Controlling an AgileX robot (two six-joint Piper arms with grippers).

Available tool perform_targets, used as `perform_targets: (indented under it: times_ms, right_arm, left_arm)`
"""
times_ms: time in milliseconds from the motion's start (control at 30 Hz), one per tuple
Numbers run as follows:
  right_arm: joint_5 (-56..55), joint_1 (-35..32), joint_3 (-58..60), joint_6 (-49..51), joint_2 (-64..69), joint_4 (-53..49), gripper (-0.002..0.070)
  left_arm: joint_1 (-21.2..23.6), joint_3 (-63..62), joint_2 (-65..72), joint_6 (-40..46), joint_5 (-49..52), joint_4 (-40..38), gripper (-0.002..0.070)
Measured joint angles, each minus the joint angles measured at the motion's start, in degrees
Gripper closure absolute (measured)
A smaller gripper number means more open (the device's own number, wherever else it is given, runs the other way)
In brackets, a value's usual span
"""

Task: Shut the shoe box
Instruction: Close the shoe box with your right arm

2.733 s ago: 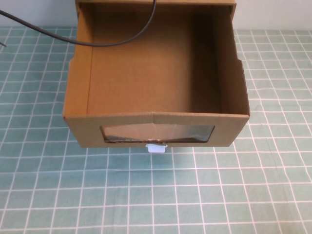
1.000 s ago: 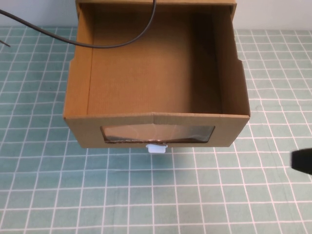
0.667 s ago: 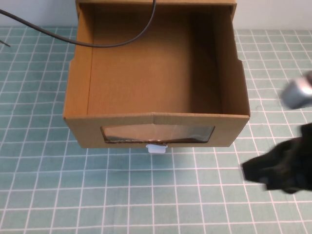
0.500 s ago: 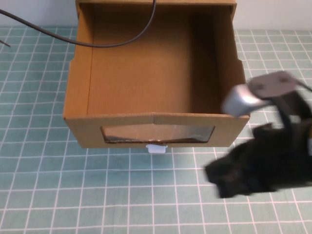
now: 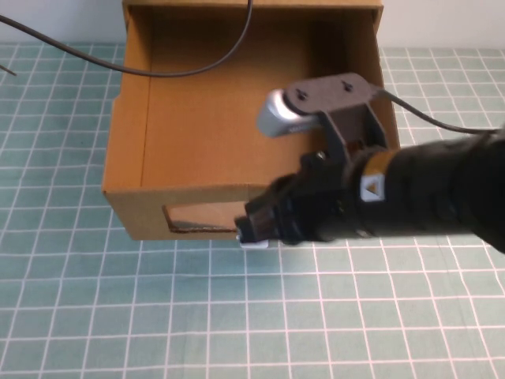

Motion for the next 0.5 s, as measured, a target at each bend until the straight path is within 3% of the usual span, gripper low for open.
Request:
perform_targets:
  times_ms: [500]
  right_arm:
    - [-3.3, -5.7, -7.3, 0.0, 7.0, 0.2, 0.0687]
  left_arm:
    - [0.0, 0.0, 0.0, 0.0, 0.1, 0.0, 0.0680]
